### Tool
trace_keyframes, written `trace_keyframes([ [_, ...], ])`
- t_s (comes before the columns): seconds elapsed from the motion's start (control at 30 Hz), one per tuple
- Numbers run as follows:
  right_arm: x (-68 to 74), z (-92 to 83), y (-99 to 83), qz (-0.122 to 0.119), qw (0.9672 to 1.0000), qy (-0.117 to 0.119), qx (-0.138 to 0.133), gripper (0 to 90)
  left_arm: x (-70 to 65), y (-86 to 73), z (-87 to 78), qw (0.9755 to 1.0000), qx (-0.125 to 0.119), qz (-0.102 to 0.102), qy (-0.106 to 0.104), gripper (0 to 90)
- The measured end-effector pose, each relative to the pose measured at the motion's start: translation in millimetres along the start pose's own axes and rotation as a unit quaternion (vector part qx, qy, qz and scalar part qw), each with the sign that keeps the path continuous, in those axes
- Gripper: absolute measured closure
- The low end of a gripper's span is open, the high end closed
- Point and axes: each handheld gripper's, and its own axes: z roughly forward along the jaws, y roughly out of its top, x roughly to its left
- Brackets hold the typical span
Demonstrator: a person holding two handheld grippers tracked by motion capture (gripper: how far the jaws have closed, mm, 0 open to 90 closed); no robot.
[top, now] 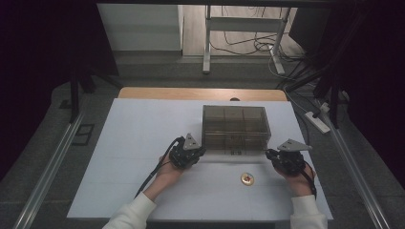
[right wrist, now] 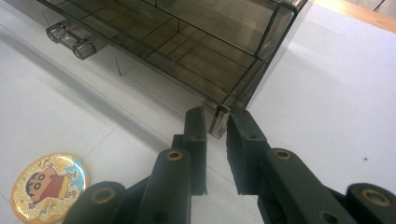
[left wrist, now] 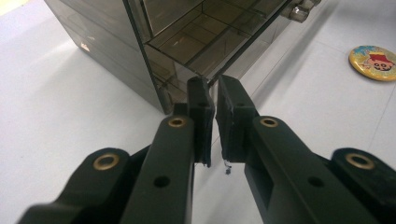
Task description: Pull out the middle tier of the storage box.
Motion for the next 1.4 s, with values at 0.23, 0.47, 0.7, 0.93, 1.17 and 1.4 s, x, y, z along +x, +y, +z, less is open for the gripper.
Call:
trace_keyframes([
  [0.23, 0.7, -1.0, 0.0, -0.001, 1.0000, 0.000, 0.000, 78.0, -0.3, -0.2, -0.8, 1.0000, -0.001, 0.000, -0.001, 83.3],
  [0.47, 1.4, -2.3, -0.9, -0.001, 1.0000, 0.001, 0.000, 78.0, -1.4, -0.4, -1.9, 1.0000, -0.001, 0.001, -0.001, 83.3],
  [0.7, 2.5, -4.8, -1.8, -0.001, 1.0000, 0.000, -0.001, 78.0, -3.0, -0.8, -2.4, 1.0000, 0.000, 0.002, -0.005, 83.3],
  [0.93, 3.3, -6.0, -3.2, 0.000, 1.0000, 0.000, 0.001, 78.0, -4.7, -1.4, -3.5, 1.0000, 0.003, 0.005, -0.005, 83.3],
  [1.17, 4.3, -6.8, -4.6, 0.001, 1.0000, 0.002, 0.000, 78.0, -5.9, -2.3, -4.3, 1.0000, 0.002, 0.005, -0.006, 83.3],
  [1.4, 6.0, -8.0, -5.3, 0.000, 1.0000, 0.002, 0.001, 78.0, -6.7, -3.2, -5.6, 1.0000, 0.002, 0.006, -0.006, 83.3],
])
